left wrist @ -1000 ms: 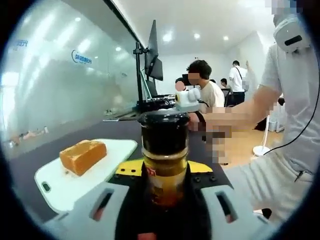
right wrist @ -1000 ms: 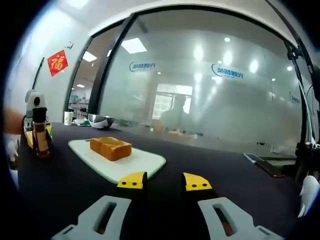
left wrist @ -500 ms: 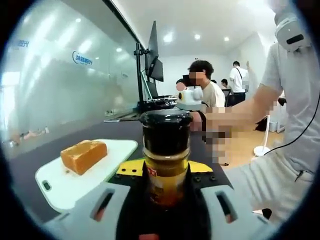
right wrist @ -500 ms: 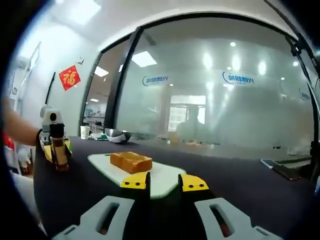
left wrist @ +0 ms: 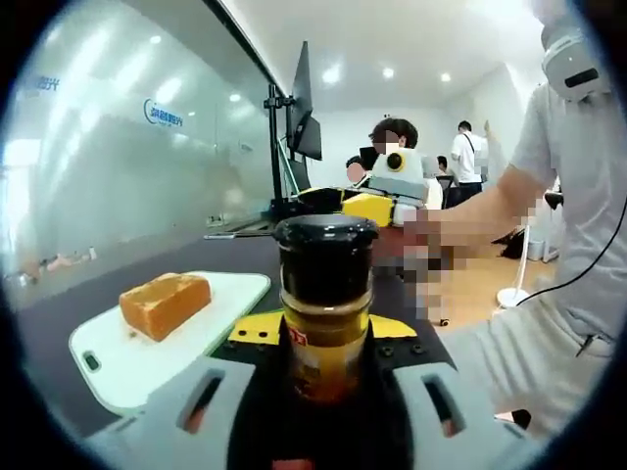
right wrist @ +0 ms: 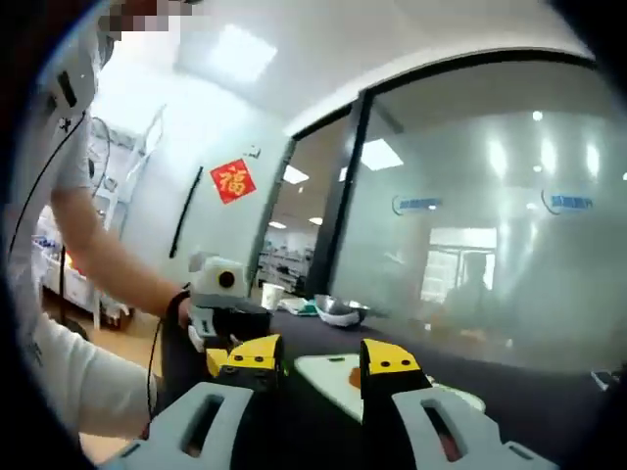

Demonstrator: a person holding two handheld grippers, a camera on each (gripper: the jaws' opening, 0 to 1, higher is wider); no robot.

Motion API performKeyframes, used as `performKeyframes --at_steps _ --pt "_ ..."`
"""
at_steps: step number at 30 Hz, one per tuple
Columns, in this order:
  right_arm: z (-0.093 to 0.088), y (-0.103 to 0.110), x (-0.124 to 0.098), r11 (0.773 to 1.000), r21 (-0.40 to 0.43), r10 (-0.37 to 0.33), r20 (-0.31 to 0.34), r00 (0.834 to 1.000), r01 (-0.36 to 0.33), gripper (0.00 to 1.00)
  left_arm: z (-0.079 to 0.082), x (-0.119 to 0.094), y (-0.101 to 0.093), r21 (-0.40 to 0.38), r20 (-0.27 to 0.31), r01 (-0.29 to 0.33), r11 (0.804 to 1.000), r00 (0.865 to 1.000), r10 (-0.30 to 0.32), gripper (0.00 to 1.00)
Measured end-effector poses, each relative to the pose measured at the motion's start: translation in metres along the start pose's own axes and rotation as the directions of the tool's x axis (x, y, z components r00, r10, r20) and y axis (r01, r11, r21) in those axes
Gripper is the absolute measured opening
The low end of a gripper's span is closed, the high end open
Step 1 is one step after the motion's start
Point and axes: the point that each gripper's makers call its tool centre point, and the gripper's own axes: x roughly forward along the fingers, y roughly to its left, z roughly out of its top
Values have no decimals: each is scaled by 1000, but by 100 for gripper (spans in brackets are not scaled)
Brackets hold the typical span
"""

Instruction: Sprinkle pepper

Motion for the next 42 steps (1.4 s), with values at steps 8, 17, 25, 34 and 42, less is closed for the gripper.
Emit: performKeyframes --at_steps 8,17,25,34,42 --pt "7 28 29 996 -22 82 -33 996 -82 39 0 1 0 -7 0 1 1000 1000 -1 20" --pt "-8 24 55 984 -36 171 -88 981 -175 39 -1 3 2 -34 -3 13 999 1000 -13 20" --pt "-16 24 65 967 -49 240 -139 961 -249 33 -1 3 2 -36 -4 16 999 1000 -16 20" --pt "-18 18 70 961 -8 270 -171 948 -275 24 -2 3 2 -40 -4 20 999 1000 -20 20" --pt "-19 21 71 962 84 271 -204 941 -259 23 -3 4 4 -42 -5 18 999 1000 -18 20"
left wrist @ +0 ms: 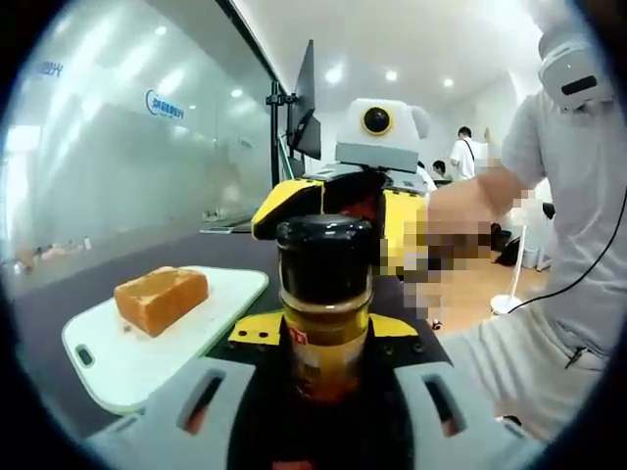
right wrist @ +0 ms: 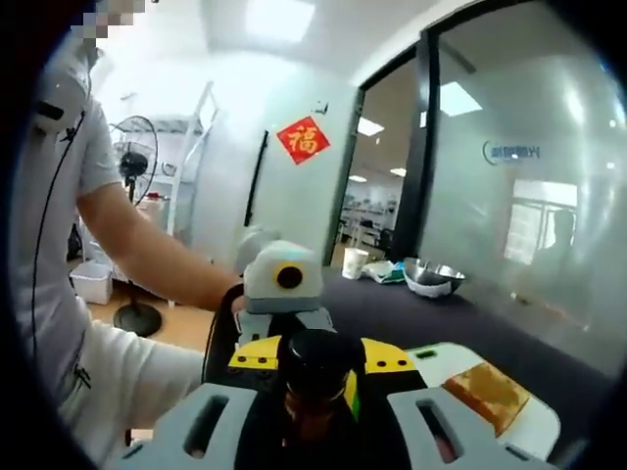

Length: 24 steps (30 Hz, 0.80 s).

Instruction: Sprinkle pepper

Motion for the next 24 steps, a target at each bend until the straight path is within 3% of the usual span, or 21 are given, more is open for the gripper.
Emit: performKeyframes --at_steps 4,5,8,12,18,24 --pt "4 1 0 999 42 17 8 1000 -17 22 -1 0 0 5 -4 0 1000 1000 0 20" --pt "3 6 -1 991 128 41 -5 999 -40 22 0 0 -1 12 -3 3 1000 1000 -3 20" --pt "2 3 -2 989 140 46 9 999 -47 22 0 2 -1 7 -2 1 1000 1000 -1 20" --pt "3 5 -2 961 266 80 9 997 -80 23 0 2 -1 8 -2 1 1000 1000 -1 20" --pt "5 0 0 941 326 93 -5 996 -86 23 1 2 -1 6 -1 0 1000 1000 0 20" --pt "6 -2 -1 863 492 132 4 991 -117 23 1 2 -1 7 -1 -2 1000 1000 2 20"
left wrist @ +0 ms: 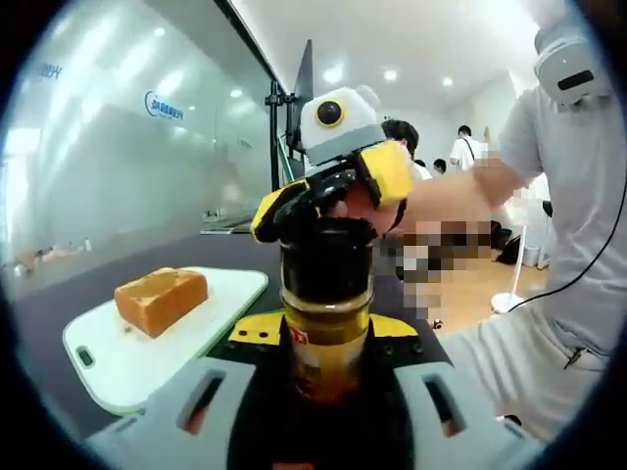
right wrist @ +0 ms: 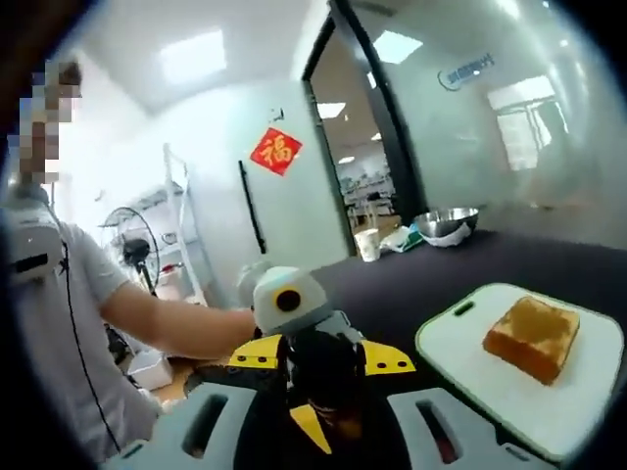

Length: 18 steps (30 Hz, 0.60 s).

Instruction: Sprinkle pepper

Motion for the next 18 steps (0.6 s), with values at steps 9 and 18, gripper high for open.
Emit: performKeyframes --at_steps 9,18 --pt "4 -4 0 961 273 59 -23 998 -50 23 0 -1 0 2 1 -3 1000 1000 3 20" --pt "8 -11 1 704 700 127 37 991 -116 24 1 -1 -2 16 2 -2 1000 1000 2 20"
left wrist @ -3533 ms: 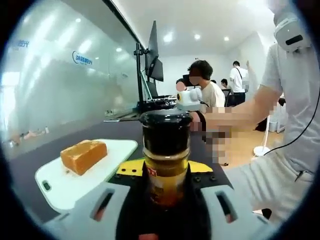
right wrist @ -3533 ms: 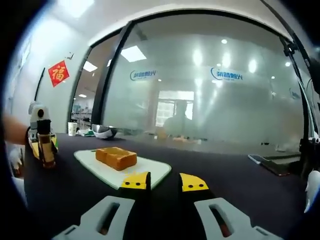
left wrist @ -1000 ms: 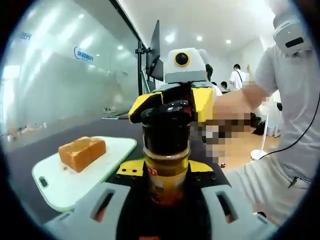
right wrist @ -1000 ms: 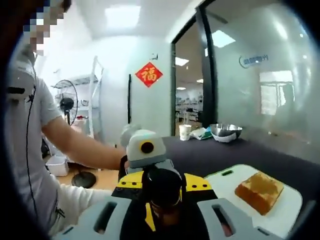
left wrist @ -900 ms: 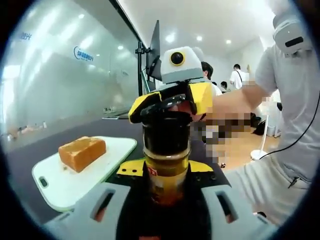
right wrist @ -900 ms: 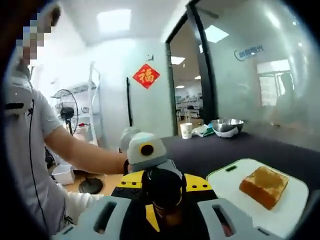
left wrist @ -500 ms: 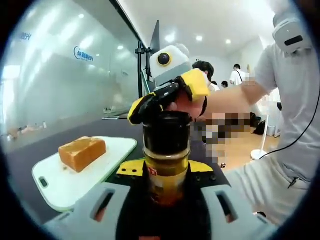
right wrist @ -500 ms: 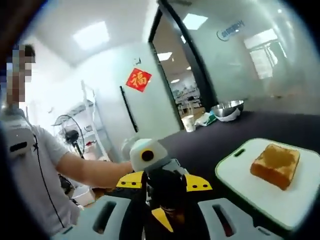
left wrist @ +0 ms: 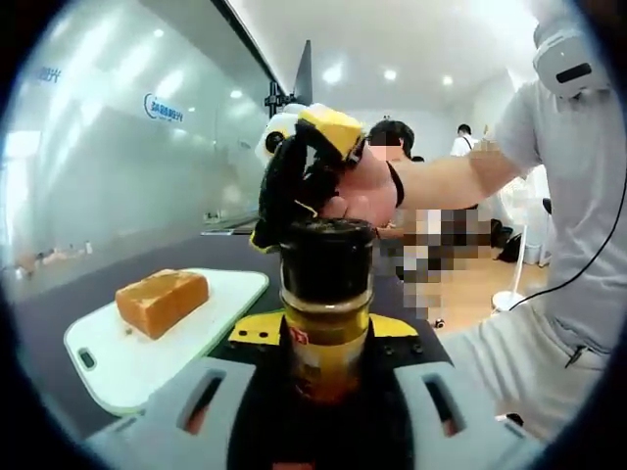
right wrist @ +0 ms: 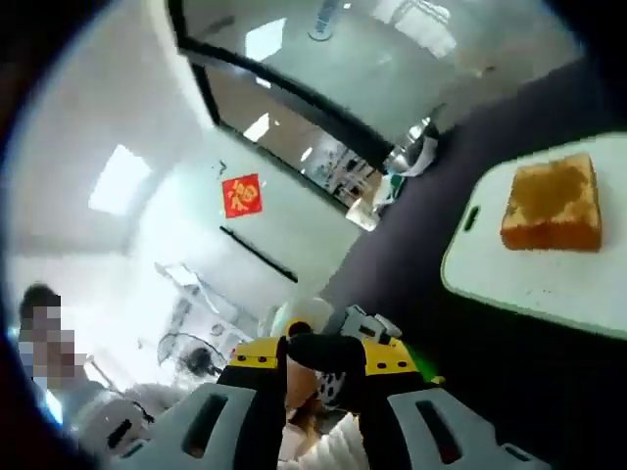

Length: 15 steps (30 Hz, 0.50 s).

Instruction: Sprinkle pepper

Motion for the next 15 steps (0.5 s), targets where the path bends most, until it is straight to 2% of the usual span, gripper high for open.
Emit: performKeyframes --at_steps 1,2,3,4,5,7,9,10,11,12,13,15 --pt "1 -1 -1 998 51 32 13 999 -32 23 0 0 0 -1 0 -1 1000 1000 1 20" --pt "-2 -16 -1 999 44 -32 10 999 31 22 0 -1 0 3 2 2 1000 1000 -2 20" --pt "-3 -26 -1 997 -25 -67 16 998 68 10 -4 -1 -2 -13 -19 2 1000 1000 -2 20" --pt "-2 -27 -1 998 -19 -60 35 998 61 5 1 0 -2 7 -3 0 1000 1000 0 20" --pt "0 -24 0 999 26 -26 56 998 24 5 1 0 -1 3 -1 0 1000 1000 0 20" --pt "13 -17 -3 999 24 26 133 991 -29 9 0 0 0 -1 -1 0 1000 1000 0 20" --pt "22 -17 -10 1000 17 20 169 985 -23 22 0 0 0 3 -1 1 1000 1000 -1 20" --pt "31 -18 -13 1000 -1 7 214 977 -7 27 0 0 0 3 -1 1 1000 1000 -1 20" --pt "29 -16 -17 1000 2 18 201 979 -19 27 0 0 0 2 -1 1 1000 1000 -1 20" --pt "33 -9 -23 998 -10 61 233 971 -60 23 0 0 1 4 -1 2 1000 1000 -2 20" --pt "34 -10 -28 998 -9 58 254 966 -57 24 0 0 0 6 -1 2 1000 1000 -2 20" --pt "37 -16 -40 999 -18 41 331 943 -37 25 0 0 -1 9 0 2 1000 1000 -2 20"
